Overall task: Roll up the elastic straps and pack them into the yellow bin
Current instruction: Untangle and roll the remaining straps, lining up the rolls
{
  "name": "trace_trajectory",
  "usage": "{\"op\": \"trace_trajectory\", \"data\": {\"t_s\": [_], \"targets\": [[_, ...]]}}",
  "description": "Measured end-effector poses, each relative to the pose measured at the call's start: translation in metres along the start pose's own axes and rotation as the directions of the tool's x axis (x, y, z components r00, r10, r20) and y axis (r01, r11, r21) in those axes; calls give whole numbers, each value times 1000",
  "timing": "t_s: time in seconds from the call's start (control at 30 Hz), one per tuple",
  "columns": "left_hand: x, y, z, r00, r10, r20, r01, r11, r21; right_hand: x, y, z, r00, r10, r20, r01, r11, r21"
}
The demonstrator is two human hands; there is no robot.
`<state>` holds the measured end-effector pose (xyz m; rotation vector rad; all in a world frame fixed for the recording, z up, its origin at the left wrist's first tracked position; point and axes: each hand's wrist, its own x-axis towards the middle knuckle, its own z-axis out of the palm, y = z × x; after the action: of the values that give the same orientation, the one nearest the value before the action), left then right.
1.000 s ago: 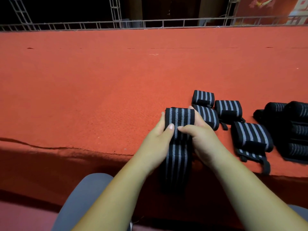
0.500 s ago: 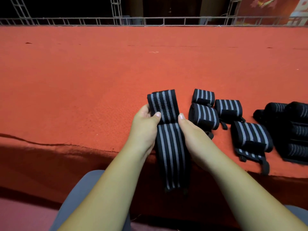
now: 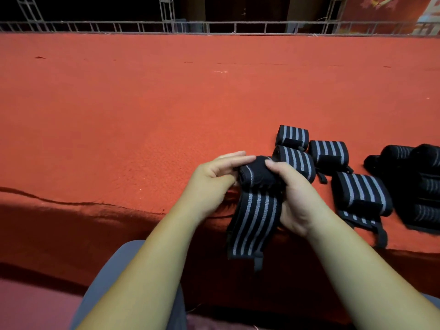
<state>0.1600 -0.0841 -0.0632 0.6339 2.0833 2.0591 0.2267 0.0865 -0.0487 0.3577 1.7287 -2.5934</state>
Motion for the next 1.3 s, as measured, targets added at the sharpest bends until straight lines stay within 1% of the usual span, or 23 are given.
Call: {"op": "trace_trajectory", "data": {"t_s": [0.03, 0.1, 0.13, 0.17, 0.27, 0.3, 0.4, 0.47, 0.53, 0.6, 0.67, 0.7, 0.77, 0.83, 0.9, 0.97, 1.07, 1.17, 1.23, 1.3], "targets": [[0, 2, 0, 999, -32, -18, 31, 998, -51, 1, 1, 0, 1000, -11, -12, 11, 1000, -11], [-3, 6, 2, 991, -119, -61, 103, 971, -215, 5, 4, 0, 999, -47, -21, 46, 998, -34], [-5, 9, 5, 987, -153, -39, 137, 950, -281, 6, 5, -1, 997, -81, -20, 79, 995, -57], [-9, 12, 9, 986, -165, 6, 158, 937, -312, 8, 6, -1, 992, -122, -14, 121, 988, -93], [-18, 7, 21, 984, -140, 105, 166, 938, -305, 10, 9, 1, 977, -215, 6, 209, 945, -251], [-19, 2, 24, 986, -129, 105, 154, 945, -289, 10, 10, 2, 976, -216, 3, 208, 936, -283], [-17, -3, 24, 989, -100, 106, 125, 956, -264, 11, 12, 1, 984, -176, 6, 169, 936, -310], [-16, -3, 22, 993, -55, 100, 77, 970, -229, 14, 13, 0, 988, -152, 16, 149, 932, -331], [-13, -4, 20, 998, -26, 55, 39, 966, -257, 17, 15, 1, 989, -148, 29, 148, 918, -368], [-8, -8, 18, 998, -51, -25, 40, 940, -339, 18, 17, 4, 987, -155, 46, 161, 910, -382], [-3, -9, 17, 994, -51, -101, 8, 920, -392, 16, 19, 8, 990, -141, -8, 126, 905, -406], [-1, -8, 17, 989, -43, -141, -18, 916, -401, 16, 20, 9, 990, -131, -48, 98, 898, -429], [4, -3, 16, 977, -20, -210, -66, 915, -397, 14, 21, 11, 993, -84, -79, 40, 891, -452], [9, 0, 15, 969, 20, -247, -105, 936, -336, 15, 21, 10, 994, -28, -104, -10, 938, -346], [11, 1, 13, 968, 68, -240, -132, 956, -263, 14, 18, 9, 994, 6, -109, -30, 974, -225], [9, 3, 11, 977, 98, -191, -134, 973, -188, 12, 14, 8, 996, 22, -87, -35, 988, -149], [3, 2, 9, 989, 70, -130, -87, 988, -129, 5, 9, 8, 1000, 21, -1, -21, 998, -52], [0, -2, 7, 994, 13, -110, -33, 982, -184, 0, 7, 11, 1000, 5, 18, -5, 1000, 18], [-1, -1, 9, 992, -42, -121, 9, 964, -267, 0, 8, 13, 999, -32, -30, 33, 999, 34], [-1, -2, 10, 980, -136, -148, 67, 914, -400, 1, 11, 13, 995, -55, -81, 58, 998, 27]]}}
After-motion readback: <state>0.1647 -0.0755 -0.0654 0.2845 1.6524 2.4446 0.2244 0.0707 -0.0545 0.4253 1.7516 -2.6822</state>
